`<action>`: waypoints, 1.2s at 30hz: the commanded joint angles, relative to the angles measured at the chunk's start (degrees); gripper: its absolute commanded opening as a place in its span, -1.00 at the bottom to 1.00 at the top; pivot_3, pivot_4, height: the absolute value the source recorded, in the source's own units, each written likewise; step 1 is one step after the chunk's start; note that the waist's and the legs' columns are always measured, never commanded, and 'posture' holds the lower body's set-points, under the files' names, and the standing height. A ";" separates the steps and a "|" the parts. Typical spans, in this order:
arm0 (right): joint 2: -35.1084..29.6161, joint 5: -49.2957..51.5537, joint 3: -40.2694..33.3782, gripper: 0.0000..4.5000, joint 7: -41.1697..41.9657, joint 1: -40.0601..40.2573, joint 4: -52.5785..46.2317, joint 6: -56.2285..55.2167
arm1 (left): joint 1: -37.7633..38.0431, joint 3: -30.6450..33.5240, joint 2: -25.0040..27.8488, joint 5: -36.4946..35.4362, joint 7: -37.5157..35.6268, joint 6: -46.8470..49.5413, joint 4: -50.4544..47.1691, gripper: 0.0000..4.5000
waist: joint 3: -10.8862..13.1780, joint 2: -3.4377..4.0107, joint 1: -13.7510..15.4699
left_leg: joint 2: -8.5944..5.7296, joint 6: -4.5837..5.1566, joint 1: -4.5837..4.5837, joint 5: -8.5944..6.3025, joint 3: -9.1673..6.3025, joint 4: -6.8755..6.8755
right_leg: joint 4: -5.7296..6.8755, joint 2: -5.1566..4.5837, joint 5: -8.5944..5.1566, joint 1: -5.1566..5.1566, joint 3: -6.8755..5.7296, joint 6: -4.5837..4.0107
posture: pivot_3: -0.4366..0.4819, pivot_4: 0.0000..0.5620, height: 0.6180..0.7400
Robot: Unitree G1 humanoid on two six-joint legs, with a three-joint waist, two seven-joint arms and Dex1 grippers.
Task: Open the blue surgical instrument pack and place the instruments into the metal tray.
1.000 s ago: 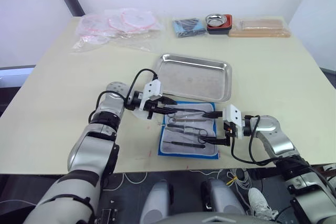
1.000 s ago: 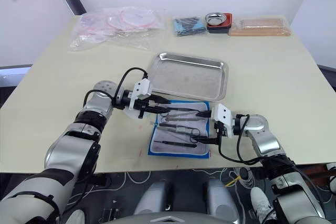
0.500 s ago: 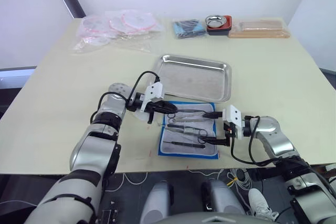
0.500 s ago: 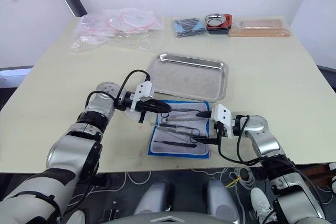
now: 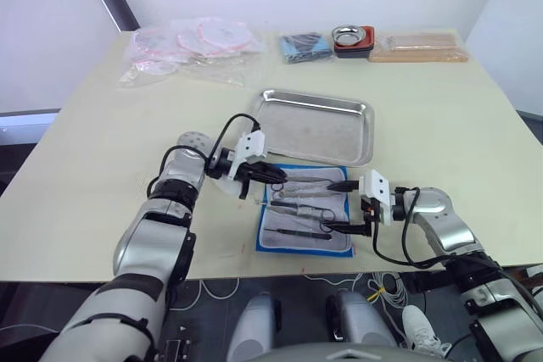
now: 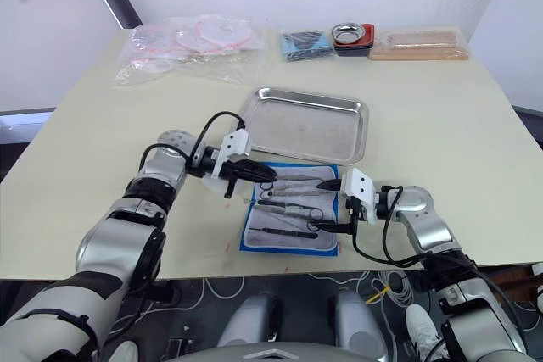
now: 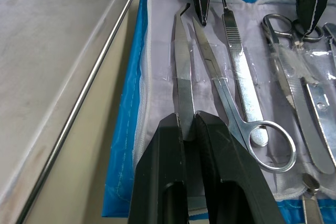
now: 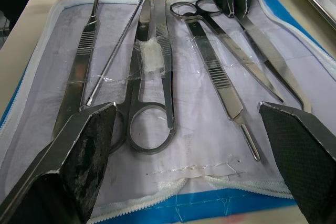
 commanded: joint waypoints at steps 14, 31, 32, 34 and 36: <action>-1.27 -6.10 4.34 1.00 -1.57 1.97 4.43 3.38 | 0.64 -1.36 4.57 -0.78 -0.23 8.18 -14.47 -0.99 | 0.09 -0.11 -0.21 | 0.05 0.00 -0.02 0.00 -0.18 -0.03 | -0.01 0.05 -0.01 -0.04 0.02 -0.01 | -0.05 -0.47 1.00; -1.01 -6.14 4.65 1.00 -1.92 1.82 5.50 3.19 | 2.68 -1.07 9.74 -1.97 -1.54 10.11 -18.40 -0.99 | 0.12 -0.15 -0.35 | 0.09 0.00 -0.01 0.00 -0.34 -0.09 | -0.02 0.06 -0.02 -0.06 0.02 -0.03 | -0.05 -0.47 1.00; -1.00 -6.18 4.70 1.00 -1.92 1.75 5.60 3.22 | 2.77 -1.05 10.13 -2.03 -1.52 10.22 -18.57 -0.99 | 0.12 -0.14 -0.35 | 0.09 0.00 -0.01 0.00 -0.35 -0.09 | -0.02 0.06 -0.02 -0.06 0.02 -0.03 | -0.05 -0.47 1.00; -0.93 -6.27 4.79 1.00 -1.92 1.56 5.83 3.24 | 3.03 -1.09 11.06 -1.87 -1.37 10.26 -18.93 -0.99 | 0.12 -0.15 -0.37 | 0.09 0.00 -0.01 0.00 -0.35 -0.09 | -0.02 0.06 -0.02 -0.06 0.02 -0.04 | -0.05 -0.47 1.00; -0.90 -6.26 4.84 1.00 -1.92 1.53 5.97 3.13 | 3.46 -1.06 11.81 -1.77 -1.07 10.41 -19.47 -0.99 | 0.12 -0.15 -0.42 | 0.11 0.00 -0.01 0.00 -0.35 -0.09 | -0.02 0.06 -0.13 -0.06 0.02 -0.23 | -0.05 -0.47 1.00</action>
